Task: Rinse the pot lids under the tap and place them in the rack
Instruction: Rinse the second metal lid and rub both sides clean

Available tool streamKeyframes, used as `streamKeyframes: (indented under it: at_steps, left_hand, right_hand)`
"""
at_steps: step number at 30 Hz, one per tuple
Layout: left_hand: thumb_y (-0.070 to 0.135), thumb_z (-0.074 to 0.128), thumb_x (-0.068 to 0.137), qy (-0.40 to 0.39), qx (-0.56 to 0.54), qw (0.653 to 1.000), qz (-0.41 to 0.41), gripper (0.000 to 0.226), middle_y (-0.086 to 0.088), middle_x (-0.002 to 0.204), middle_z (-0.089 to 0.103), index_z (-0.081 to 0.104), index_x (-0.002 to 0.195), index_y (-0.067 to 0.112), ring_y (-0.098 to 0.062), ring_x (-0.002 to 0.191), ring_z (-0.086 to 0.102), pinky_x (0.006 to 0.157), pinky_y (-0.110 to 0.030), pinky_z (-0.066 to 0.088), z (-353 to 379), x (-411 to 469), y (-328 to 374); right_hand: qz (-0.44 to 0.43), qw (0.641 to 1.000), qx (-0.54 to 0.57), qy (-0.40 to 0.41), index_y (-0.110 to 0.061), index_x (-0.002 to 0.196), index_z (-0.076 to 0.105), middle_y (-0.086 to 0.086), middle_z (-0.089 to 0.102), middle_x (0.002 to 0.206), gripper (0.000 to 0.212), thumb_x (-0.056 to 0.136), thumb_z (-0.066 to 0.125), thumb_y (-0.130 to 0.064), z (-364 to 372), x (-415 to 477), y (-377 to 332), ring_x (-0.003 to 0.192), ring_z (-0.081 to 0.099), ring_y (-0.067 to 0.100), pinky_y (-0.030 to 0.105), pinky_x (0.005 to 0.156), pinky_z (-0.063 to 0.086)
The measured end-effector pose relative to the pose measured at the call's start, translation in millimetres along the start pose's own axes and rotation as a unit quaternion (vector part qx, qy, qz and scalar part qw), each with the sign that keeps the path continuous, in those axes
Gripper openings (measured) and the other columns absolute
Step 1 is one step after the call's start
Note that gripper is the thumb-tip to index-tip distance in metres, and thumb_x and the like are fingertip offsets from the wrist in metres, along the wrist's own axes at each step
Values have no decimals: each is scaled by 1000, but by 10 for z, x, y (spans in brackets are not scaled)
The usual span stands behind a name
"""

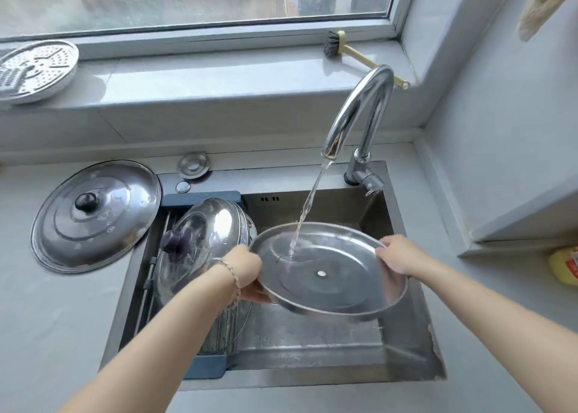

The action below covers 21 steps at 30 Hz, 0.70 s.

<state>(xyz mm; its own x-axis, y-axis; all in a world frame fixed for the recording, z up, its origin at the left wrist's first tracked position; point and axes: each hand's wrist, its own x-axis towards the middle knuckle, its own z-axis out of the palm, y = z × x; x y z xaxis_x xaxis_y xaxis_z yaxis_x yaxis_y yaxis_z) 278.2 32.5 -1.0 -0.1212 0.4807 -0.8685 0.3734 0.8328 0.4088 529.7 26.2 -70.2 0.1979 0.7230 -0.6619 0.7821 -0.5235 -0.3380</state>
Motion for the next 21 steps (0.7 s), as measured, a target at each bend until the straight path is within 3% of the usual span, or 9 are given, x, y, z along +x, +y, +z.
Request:
streamKeyframes:
  at_steps: [2,5,9,11,12,15,17,19,21]
  left_hand:
    - [-7,33,92,21,-10,1000,8,27,-21,102,56,39,116,4,-27,59,63,42,-40,55,85,151,-194]
    - [-9,34,90,17,-53,998,34,27,-22,116,54,41,109,9,-35,82,63,59,-50,57,198,345,-387]
    - [-13,40,88,39,-210,973,90,27,-19,95,57,48,88,13,-31,72,59,58,-47,56,218,376,-366]
    - [-3,44,90,81,-189,968,141,19,-15,90,59,49,84,14,-30,76,61,69,-52,56,111,283,-294]
    - [0,44,90,100,-156,969,166,16,-15,86,59,48,82,13,-29,73,61,68,-51,57,45,193,-255]
    - [0,44,88,134,-73,956,249,14,-14,67,52,43,76,7,-26,54,59,41,-30,54,-144,-55,-141]
    - [1,45,85,148,-44,950,270,9,-20,70,56,48,77,5,-33,56,65,39,-34,55,-214,-225,-47]
    - [5,49,83,156,-12,955,252,5,-23,76,60,51,85,0,-36,59,68,43,-42,56,-224,-299,36]
    - [10,52,82,136,27,966,216,12,-21,79,64,50,85,-1,-34,57,69,49,-45,58,-179,-284,117]
  right_hand:
    - [-33,994,4,102,-17,88,61,9,65,91,21,93,41,-20,-168,-22,-58,86,57,30,31,68,42]
    - [-104,974,6,202,-22,113,60,10,66,101,27,96,39,-27,-331,-103,-241,94,58,34,36,74,45]
    - [-217,921,7,323,-27,124,56,9,69,103,31,98,40,-30,-484,-241,-462,96,59,36,36,68,40]
    - [-236,910,28,341,-24,125,55,11,69,102,32,98,40,-28,-491,-213,-477,94,59,38,35,66,36]
    - [-226,914,47,334,-23,125,55,13,69,102,31,98,40,-27,-467,-158,-458,94,59,38,35,66,36]
    - [-147,954,65,253,-15,129,49,17,63,116,34,97,41,-22,-274,11,-380,105,56,38,39,79,43]
    - [-115,977,39,174,-12,140,35,18,50,132,47,96,43,-25,-58,-22,-388,119,47,34,39,97,40]
    - [-160,980,62,104,-14,145,25,12,37,142,60,94,44,-38,150,-223,-475,131,37,26,37,107,32]
    - [-251,958,138,-19,-19,146,23,4,33,147,67,91,44,-50,314,-507,-610,135,34,16,33,110,29]
